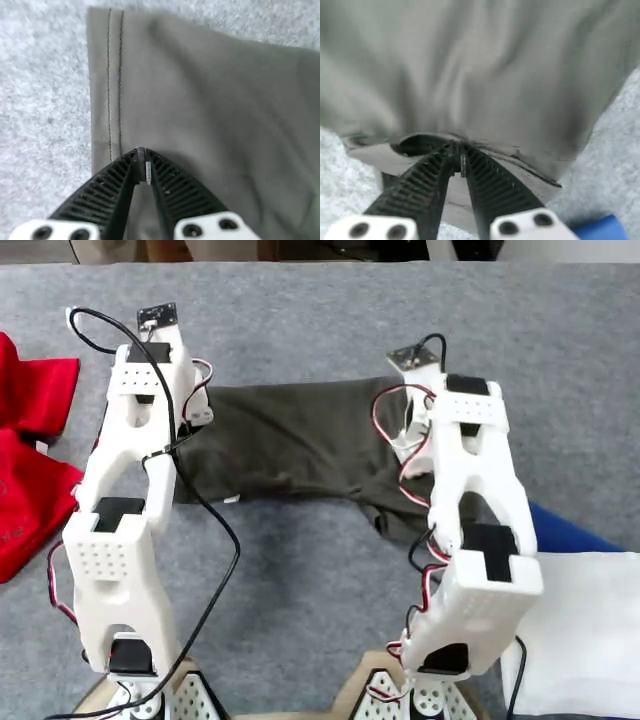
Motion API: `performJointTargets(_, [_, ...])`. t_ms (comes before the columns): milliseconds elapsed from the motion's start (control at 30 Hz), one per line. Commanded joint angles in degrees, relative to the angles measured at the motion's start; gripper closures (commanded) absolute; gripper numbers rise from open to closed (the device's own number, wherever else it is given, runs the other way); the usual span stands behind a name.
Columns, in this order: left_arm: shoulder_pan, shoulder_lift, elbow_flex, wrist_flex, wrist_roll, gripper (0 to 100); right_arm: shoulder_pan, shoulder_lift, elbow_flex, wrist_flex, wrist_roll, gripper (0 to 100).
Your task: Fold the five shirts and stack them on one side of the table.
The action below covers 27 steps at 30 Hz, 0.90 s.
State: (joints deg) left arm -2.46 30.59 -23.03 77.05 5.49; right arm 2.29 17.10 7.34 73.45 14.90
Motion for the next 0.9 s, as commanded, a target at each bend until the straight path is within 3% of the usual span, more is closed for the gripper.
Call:
performJointTargets(0, [0.0, -0.8, -3.3, 1.1, -0.6, 98, 1.1, 0.0, 2.0, -1.8, 0.8, 99.3])
performJointTargets(233, [0.3, -0.5, -3.3, 0.9, -0.4, 98, 1.1, -2.3, 6.5, -1.8, 0.7, 99.4])
performJointTargets(500, [0.2, -0.3, -2.5, -3.1, -0.3, 98, -1.4, -17.9, 25.3, -5.0, 0.3, 99.4])
performJointTargets(667, [-0.1, 1.7, 4.2, -11.1, -0.7, 98, -1.0, -27.8, 35.7, -5.5, 0.3, 99.4])
performJointTargets(867, [-0.3, 3.3, 7.7, -17.3, -3.0, 98, -1.1, -41.0, 35.9, -2.1, 0.3, 99.4])
